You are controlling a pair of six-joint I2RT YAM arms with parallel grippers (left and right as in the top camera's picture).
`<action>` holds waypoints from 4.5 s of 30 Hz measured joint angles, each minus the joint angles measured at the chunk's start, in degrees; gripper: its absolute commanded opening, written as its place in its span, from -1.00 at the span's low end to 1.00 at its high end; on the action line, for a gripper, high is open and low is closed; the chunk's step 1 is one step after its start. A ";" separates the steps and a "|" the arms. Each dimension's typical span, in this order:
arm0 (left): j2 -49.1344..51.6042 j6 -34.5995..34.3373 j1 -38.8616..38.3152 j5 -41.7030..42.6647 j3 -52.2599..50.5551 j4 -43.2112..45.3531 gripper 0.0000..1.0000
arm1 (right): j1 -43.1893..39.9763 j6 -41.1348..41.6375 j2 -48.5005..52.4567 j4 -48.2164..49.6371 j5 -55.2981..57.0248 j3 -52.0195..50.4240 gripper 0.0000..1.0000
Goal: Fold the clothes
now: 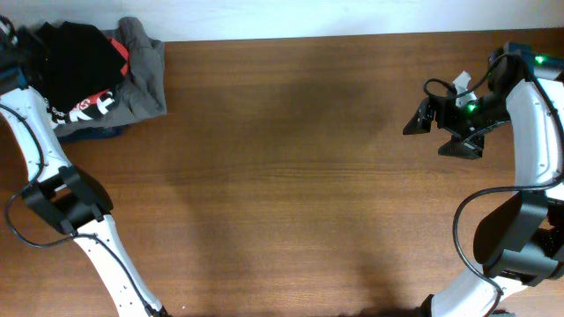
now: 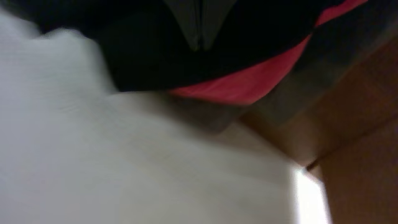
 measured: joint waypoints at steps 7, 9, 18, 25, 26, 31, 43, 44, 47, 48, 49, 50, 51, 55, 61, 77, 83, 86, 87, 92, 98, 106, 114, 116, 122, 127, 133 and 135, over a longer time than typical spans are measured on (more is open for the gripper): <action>-0.48 -0.04 1.31 -4.11 -10.38 4.94 -0.87 | 0.00 0.00 0.00 -0.02 0.00 0.00 0.97; -0.90 -0.02 1.64 -4.42 -10.97 4.92 -0.84 | 0.00 0.00 0.00 -0.31 0.00 0.00 0.97; -4.24 0.59 1.07 -2.60 -10.58 3.45 0.84 | 0.00 -0.02 0.00 -0.81 0.00 0.00 0.97; -14.88 0.42 -1.05 9.07 -10.32 1.84 0.98 | 0.00 0.46 -0.70 1.05 0.00 0.00 0.97; -17.16 0.39 -1.29 11.93 -9.99 1.64 0.98 | 0.00 0.44 -1.31 1.29 0.00 -0.04 0.97; -25.07 0.42 -1.18 28.81 -8.79 -1.75 0.98 | 0.00 0.46 -10.34 0.57 0.07 -0.24 0.97; -26.71 7.56 -3.78 43.71 -8.72 -26.58 0.98 | 0.00 0.61 -31.04 -7.89 2.43 -0.24 0.97; -27.06 8.63 -4.42 42.34 -8.81 -28.89 0.98 | 0.00 0.63 -32.76 -8.63 2.84 -0.24 0.97; -29.33 11.82 -6.27 38.69 -9.03 -33.59 0.98 | 0.00 0.68 -36.54 -9.31 3.34 -0.24 0.97; -30.67 12.83 -6.93 37.68 -9.03 -34.64 0.98 | 0.00 0.63 -37.97 -9.29 3.45 -0.24 0.97; -32.33 13.86 -7.56 36.92 -9.03 -35.12 0.98 | 0.00 0.74 -39.34 -9.31 3.54 -0.24 0.97; -33.92 14.58 -8.13 36.37 -9.03 -35.58 0.98 | 0.00 1.09 -40.39 -9.25 3.85 -0.24 0.97; -35.85 15.26 -8.66 35.95 -9.03 -35.87 0.98 | 0.00 1.90 -41.81 -9.29 4.87 -0.24 0.97; -43.23 17.11 -9.97 35.04 -8.98 -37.03 0.98 | 0.00 3.02 -45.79 -9.31 8.44 -0.26 0.97; -48.54 20.98 -15.52 34.14 -8.20 -41.75 0.99 | 0.00 3.56 -53.55 -9.29 12.26 -1.86 0.97; -47.50 23.98 -40.87 19.74 -13.97 -38.53 0.99 | 0.00 3.58 -69.42 -9.29 19.76 -4.02 0.97; -47.47 23.96 -43.67 18.32 -23.85 -33.20 0.98 | 0.00 3.61 -69.68 -9.25 21.70 -4.28 0.97; -47.34 23.06 -43.67 16.39 -26.82 -32.94 0.98 | 0.00 3.58 -69.68 -9.14 22.58 -4.87 0.97; -47.34 22.93 -43.67 15.65 -27.17 -32.94 0.98 | 0.00 3.58 -69.68 -9.09 22.97 -5.07 0.97; -47.32 22.40 -43.67 11.74 -27.47 -31.67 0.98 | 0.00 3.58 -69.68 -8.61 25.33 -5.53 0.97; -47.32 22.36 -43.67 9.35 -27.47 -30.45 0.98 | 0.00 3.58 -69.68 -8.26 26.60 -5.53 0.97; -47.32 22.18 -43.67 8.37 -27.47 -30.45 0.98 | 0.00 3.56 -69.68 -8.44 26.62 -5.53 0.97; -47.32 22.18 -43.67 7.98 -27.47 -30.42 0.98 | 0.00 3.58 -69.68 -9.29 26.64 -5.53 0.97; -47.32 22.16 -43.67 7.98 -27.47 -30.42 0.98 | 0.00 3.56 -69.68 -9.29 26.64 -5.53 0.97; -47.32 22.18 -43.67 7.96 -27.47 -30.42 0.98 | 0.00 3.58 -69.68 -9.29 26.84 -5.53 0.97; -47.32 22.18 -43.67 7.98 -27.47 -30.42 0.98 | 0.00 3.61 -69.68 -9.29 26.86 -5.53 0.97; -47.32 22.18 -43.67 7.98 -27.47 -30.42 0.98 | 0.00 3.58 -69.68 -9.29 27.02 -5.53 0.97; -47.32 22.18 -43.67 7.98 -27.47 -30.45 0.98 | 0.00 3.58 -69.68 -9.29 27.02 -5.53 0.97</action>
